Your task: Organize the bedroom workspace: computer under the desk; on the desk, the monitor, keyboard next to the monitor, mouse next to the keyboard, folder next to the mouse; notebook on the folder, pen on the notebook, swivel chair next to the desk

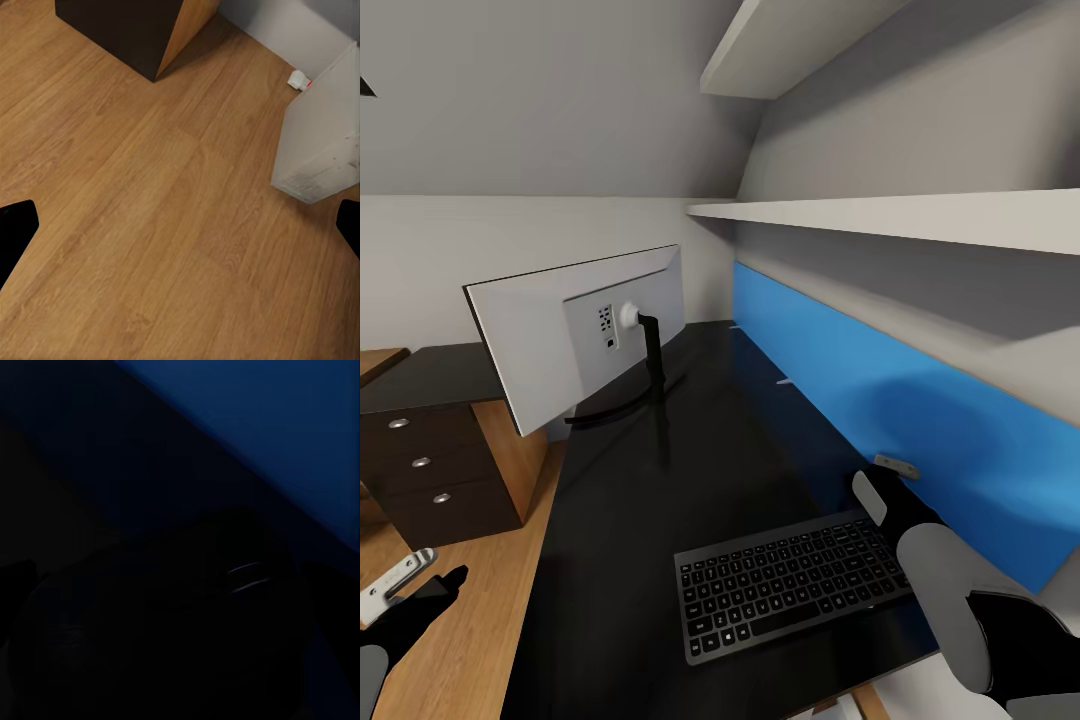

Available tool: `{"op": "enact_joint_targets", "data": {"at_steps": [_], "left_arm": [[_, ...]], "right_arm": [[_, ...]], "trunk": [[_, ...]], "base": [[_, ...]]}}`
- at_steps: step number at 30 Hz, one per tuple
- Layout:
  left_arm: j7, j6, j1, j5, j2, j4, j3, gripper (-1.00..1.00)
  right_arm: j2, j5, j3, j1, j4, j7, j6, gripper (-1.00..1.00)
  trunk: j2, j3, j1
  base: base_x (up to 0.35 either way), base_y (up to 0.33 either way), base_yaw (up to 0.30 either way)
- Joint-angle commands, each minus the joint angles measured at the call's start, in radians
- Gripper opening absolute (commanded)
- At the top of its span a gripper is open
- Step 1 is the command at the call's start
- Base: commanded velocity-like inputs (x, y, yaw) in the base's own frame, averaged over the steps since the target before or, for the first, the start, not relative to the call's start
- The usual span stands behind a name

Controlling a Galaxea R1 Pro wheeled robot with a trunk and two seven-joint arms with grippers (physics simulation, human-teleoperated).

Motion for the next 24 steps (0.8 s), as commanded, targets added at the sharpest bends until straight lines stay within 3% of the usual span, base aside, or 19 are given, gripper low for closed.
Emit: {"op": "enact_joint_targets", "data": {"at_steps": [1,8,24], "left_arm": [[0.009,0.003,-0.001,0.011,0.0,-0.001,0.0,1.0],[0.009,0.003,-0.001,0.011,-0.001,-0.001,0.0,1.0],[0.01,0.002,-0.001,0.011,-0.002,-0.001,-0.001,1.0]], "right_arm": [[0.0,-0.011,0.001,0.0,-0.002,-0.006,0.003,-1.0],[0.001,-0.01,0.001,0.0,-0.002,-0.006,0.003,-1.0],[0.004,-0.011,0.001,0.0,-0.002,-0.002,0.001,-1.0]], "trunk": [[-0.001,-0.001,0.0],[-0.001,-0.001,0.0],[0.111,0.049,-0.061]], "base": [[0.0,0.0,0.0],[0.0,0.0,0.0],[0.0,0.0,0.0]]}}
